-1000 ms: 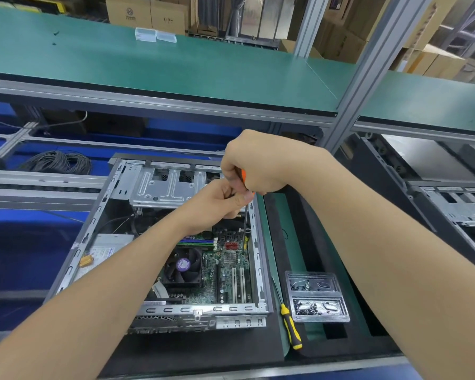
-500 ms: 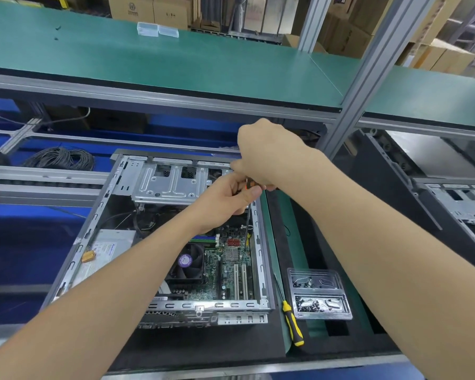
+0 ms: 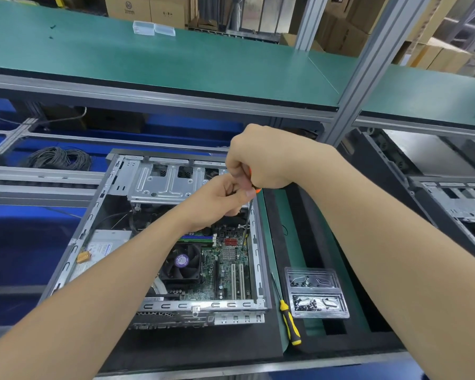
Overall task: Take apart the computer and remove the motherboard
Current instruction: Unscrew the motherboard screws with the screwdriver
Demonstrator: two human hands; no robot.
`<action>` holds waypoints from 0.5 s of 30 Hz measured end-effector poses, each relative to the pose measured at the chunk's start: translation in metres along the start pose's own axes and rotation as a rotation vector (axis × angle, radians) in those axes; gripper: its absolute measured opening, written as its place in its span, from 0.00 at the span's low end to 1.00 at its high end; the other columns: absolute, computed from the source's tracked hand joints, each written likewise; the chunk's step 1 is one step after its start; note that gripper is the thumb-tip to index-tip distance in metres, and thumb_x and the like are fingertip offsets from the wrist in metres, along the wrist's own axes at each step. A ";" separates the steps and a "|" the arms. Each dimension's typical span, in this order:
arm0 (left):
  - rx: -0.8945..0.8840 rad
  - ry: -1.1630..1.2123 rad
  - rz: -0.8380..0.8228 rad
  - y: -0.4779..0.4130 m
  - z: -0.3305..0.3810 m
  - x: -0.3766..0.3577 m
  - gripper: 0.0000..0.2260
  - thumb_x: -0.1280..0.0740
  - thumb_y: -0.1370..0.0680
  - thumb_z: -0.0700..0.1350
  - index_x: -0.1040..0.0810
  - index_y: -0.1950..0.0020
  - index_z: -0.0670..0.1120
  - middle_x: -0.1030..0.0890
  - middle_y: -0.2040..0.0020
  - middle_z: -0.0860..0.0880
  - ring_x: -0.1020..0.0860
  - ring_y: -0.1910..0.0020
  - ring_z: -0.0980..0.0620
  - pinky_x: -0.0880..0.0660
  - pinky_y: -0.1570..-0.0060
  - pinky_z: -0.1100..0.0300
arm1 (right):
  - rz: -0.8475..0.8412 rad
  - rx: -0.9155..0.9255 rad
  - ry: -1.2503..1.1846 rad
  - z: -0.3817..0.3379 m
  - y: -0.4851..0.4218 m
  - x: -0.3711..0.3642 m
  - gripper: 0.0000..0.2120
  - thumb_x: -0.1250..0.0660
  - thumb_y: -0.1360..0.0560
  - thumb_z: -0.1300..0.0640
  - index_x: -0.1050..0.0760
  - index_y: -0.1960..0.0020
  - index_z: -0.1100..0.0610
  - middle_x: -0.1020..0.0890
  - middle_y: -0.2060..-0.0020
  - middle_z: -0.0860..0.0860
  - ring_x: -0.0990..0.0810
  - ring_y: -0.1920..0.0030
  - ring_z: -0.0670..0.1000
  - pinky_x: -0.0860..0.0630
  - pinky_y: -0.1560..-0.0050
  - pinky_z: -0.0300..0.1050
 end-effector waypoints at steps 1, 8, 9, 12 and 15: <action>0.000 -0.003 0.004 0.000 -0.001 0.000 0.11 0.40 0.14 0.41 0.29 0.57 0.47 0.41 0.68 0.53 0.46 0.69 0.49 0.46 0.68 0.59 | -0.002 0.009 0.002 -0.001 0.000 0.000 0.14 0.33 0.31 0.68 0.23 0.63 0.49 0.21 0.64 0.45 0.21 0.57 0.53 0.28 0.64 0.42; -0.031 -0.020 0.023 -0.001 -0.007 0.001 0.06 0.38 0.14 0.43 0.22 0.44 0.47 0.41 0.67 0.53 0.45 0.69 0.51 0.45 0.67 0.53 | 0.061 0.002 -0.089 0.000 0.005 0.010 0.08 0.30 0.25 0.48 0.22 0.52 0.52 0.23 0.62 0.44 0.22 0.56 0.53 0.20 0.54 0.52; -0.036 -0.008 0.026 -0.002 -0.007 0.001 0.07 0.38 0.14 0.43 0.21 0.40 0.48 0.41 0.67 0.52 0.45 0.69 0.51 0.46 0.66 0.52 | 0.156 -0.087 -0.073 0.007 0.005 0.014 0.16 0.33 0.23 0.40 0.25 0.54 0.53 0.27 0.63 0.46 0.24 0.58 0.54 0.22 0.57 0.51; -0.059 0.033 0.008 -0.003 -0.006 -0.001 0.09 0.37 0.15 0.43 0.22 0.37 0.53 0.43 0.66 0.47 0.44 0.70 0.52 0.43 0.68 0.59 | 0.270 -0.415 0.027 0.019 0.010 0.014 0.28 0.41 0.20 0.32 0.34 0.61 0.56 0.35 0.67 0.51 0.30 0.67 0.56 0.31 0.62 0.49; -0.050 0.030 -0.002 -0.003 -0.006 -0.002 0.11 0.37 0.15 0.42 0.25 0.34 0.53 0.43 0.66 0.46 0.43 0.71 0.53 0.40 0.69 0.63 | 0.197 -0.411 -0.067 0.020 0.002 0.002 0.21 0.36 0.17 0.47 0.37 0.63 0.57 0.31 0.68 0.53 0.31 0.73 0.52 0.29 0.67 0.46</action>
Point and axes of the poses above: each hand's wrist, its own y-axis away from the middle knuckle, its own x-axis out of the back of the hand, z = x × y, the point moved 8 cm from there along -y, towards the middle knuckle
